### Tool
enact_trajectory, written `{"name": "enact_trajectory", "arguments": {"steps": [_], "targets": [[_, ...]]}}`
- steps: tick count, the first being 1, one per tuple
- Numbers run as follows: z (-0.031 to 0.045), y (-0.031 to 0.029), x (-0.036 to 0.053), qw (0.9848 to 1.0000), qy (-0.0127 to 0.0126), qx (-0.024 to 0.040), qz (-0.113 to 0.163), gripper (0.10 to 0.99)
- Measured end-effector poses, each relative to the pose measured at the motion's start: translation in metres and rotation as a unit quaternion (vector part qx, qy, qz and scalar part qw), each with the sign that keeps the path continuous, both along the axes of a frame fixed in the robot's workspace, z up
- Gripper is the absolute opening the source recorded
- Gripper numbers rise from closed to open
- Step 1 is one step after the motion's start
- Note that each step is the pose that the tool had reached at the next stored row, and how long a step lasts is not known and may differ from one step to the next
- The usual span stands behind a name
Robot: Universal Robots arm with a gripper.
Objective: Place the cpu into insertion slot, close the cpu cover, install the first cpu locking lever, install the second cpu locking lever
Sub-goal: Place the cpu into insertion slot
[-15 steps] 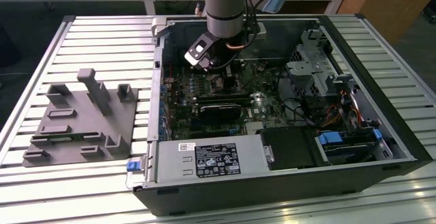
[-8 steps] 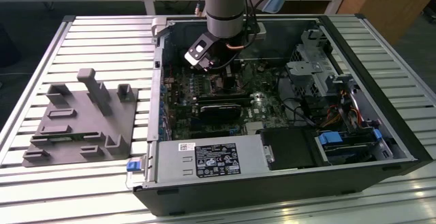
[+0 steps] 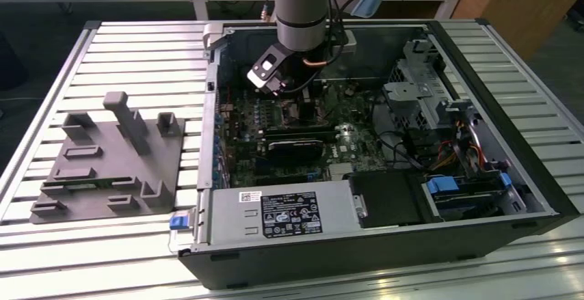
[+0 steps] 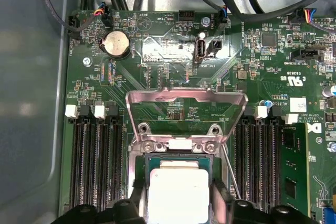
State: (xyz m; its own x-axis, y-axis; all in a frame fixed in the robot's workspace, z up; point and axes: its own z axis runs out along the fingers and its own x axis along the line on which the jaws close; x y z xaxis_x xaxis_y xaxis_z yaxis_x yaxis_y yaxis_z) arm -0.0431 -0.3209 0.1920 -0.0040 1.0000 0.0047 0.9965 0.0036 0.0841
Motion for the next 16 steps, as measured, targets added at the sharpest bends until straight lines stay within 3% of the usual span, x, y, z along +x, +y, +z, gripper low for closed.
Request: {"name": "enact_trajectory", "arguments": {"steps": [1, 6, 12, 16], "targets": [[0.0, 0.0, 0.0, 1.0, 0.0, 0.0, 0.0, 0.616], [0.0017, -0.0001, 0.0, 1.0, 0.0001, -0.0001, 0.0, 0.616], [0.0111, -0.0001, -0.0001, 1.0, 0.0001, -0.0002, 0.0, 0.616], [0.0116, 0.0, 0.0, 1.0, 0.0, 0.0, 0.0, 0.616]]}}
